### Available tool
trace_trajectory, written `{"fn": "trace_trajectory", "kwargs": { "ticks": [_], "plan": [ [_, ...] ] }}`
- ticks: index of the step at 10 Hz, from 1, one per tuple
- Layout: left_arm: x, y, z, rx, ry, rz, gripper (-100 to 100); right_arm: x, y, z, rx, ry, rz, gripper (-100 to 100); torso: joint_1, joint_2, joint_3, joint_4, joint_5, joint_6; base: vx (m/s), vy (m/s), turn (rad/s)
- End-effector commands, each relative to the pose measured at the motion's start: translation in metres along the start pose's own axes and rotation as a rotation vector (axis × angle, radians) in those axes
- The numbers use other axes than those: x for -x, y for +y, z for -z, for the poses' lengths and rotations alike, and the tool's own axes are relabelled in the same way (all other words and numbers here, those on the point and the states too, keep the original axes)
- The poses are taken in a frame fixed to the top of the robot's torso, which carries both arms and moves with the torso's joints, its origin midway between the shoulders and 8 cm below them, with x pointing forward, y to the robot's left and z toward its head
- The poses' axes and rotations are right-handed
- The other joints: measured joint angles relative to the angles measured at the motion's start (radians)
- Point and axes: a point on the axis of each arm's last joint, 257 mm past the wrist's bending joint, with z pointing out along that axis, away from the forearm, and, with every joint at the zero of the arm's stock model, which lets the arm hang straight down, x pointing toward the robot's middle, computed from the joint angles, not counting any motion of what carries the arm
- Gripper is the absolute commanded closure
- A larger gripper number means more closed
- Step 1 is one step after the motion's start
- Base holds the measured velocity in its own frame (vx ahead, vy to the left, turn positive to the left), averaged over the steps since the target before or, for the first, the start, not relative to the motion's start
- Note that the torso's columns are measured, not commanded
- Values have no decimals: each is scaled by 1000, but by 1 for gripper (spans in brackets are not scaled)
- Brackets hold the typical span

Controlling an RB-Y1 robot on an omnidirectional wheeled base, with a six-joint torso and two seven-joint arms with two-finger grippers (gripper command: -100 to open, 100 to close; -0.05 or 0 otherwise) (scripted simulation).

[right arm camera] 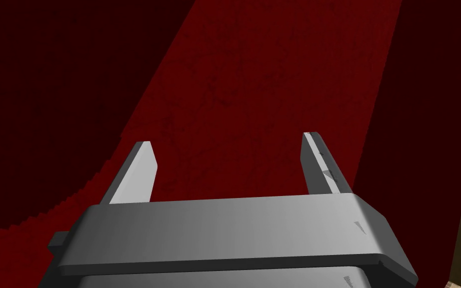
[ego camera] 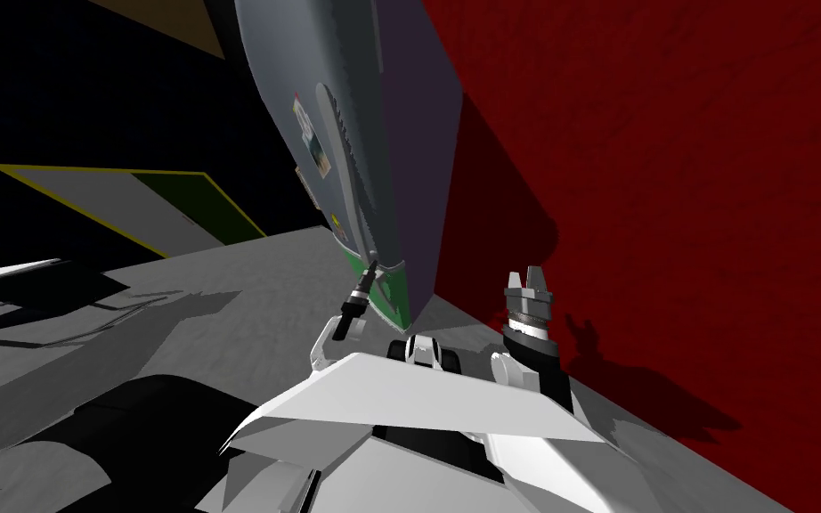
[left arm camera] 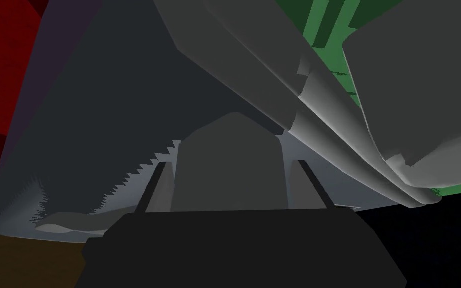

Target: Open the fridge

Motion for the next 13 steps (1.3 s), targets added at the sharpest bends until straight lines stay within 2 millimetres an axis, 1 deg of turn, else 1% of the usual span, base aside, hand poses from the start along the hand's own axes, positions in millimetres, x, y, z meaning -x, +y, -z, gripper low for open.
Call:
{"fn": "trace_trajectory", "kwargs": {
  "ticks": [1,2,3,4,5,6,9,10,11,12,13],
  "plan": [
    [-5,11,9,-1,13,8,100,0,0,0,0,0,0,0,1,0,0,1,0,1,-39,-40,57],
    [-4,9,7,3,11,6,100,0,0,0,0,0,0,0,0,-1,-1,2,-1,2,-17,-15,16],
    [-7,3,9,-14,28,14,100,0,0,0,0,0,0,0,0,-1,-2,2,-2,3,-84,167,-88],
    [-10,-3,10,-32,46,21,100,0,0,0,0,0,0,0,8,3,1,4,0,2,-141,290,-191],
    [-10,-3,10,-32,46,21,100,0,0,0,0,0,0,0,14,5,2,7,1,0,-139,219,-69],
    [-13,-9,11,-50,64,30,100,0,0,0,0,0,0,0,11,1,-1,7,0,-2,-160,271,-54],
    [-23,-28,17,-100,120,58,100,0,0,0,0,0,1,0,18,-6,-7,10,-2,-3,-205,367,-140],
    [-23,-28,17,-100,120,58,100,0,0,0,0,0,1,0,14,-11,-10,10,-3,-2,-128,241,-43],
    [-27,-34,20,-115,140,68,100,0,0,0,0,0,1,0,7,-17,-15,10,-7,-2,-151,261,-73],
    [-27,-34,20,-115,140,68,100,0,0,0,0,0,0,0,9,-16,-15,10,-7,-2,-118,189,-54],
    [-31,-40,22,-130,160,79,100,0,0,0,0,0,0,0,7,-17,-15,10,-7,-2,-124,175,-66]
  ]
}}
